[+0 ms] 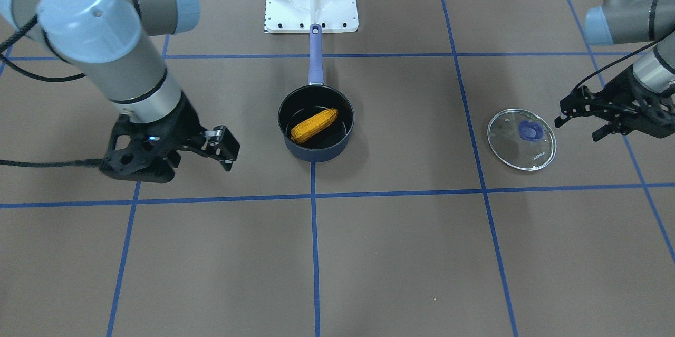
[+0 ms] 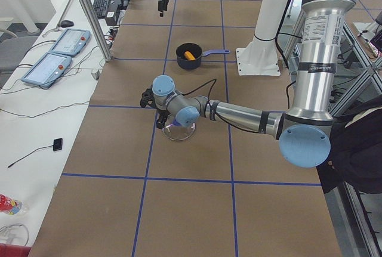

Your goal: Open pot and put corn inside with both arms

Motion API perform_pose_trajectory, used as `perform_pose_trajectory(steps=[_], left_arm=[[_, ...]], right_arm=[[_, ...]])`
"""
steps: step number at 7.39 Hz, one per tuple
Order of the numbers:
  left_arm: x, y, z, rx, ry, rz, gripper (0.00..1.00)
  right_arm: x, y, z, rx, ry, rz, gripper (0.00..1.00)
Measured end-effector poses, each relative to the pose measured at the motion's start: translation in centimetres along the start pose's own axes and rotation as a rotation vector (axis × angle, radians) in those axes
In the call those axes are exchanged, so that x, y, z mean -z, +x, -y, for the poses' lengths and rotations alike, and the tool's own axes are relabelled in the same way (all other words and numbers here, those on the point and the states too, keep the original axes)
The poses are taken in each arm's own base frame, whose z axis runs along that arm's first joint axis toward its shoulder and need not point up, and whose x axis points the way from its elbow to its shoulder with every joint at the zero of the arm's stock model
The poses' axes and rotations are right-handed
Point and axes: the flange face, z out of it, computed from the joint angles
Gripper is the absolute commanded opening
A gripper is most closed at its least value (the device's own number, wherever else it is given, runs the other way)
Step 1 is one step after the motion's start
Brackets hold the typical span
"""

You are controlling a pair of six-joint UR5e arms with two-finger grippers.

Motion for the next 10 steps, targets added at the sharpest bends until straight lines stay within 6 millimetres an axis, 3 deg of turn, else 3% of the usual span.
perform_pose_trajectory(steps=[2,5,8,10], left_arm=[[2.8,-4.5,-0.5,-0.053,-0.008,0.029,0.97],[6.0,-10.4,-2.2,-0.117,-0.020,0.058,0.97],[7.5,-14.0,-3.7,-0.117,-0.015,0.077,0.97],[9.0,-15.4,-4.0,-0.082,0.002,0.083,0.97]], right_arm=[[1.4,8.3,3.4,0.062,-0.011,-0.013,1.00],[2.8,22.1,5.7,0.090,-0.037,-0.031,1.00],[3.2,35.3,4.7,0.115,-0.056,-0.079,1.00],[4.0,40.9,3.6,0.087,-0.067,-0.070,1.00]])
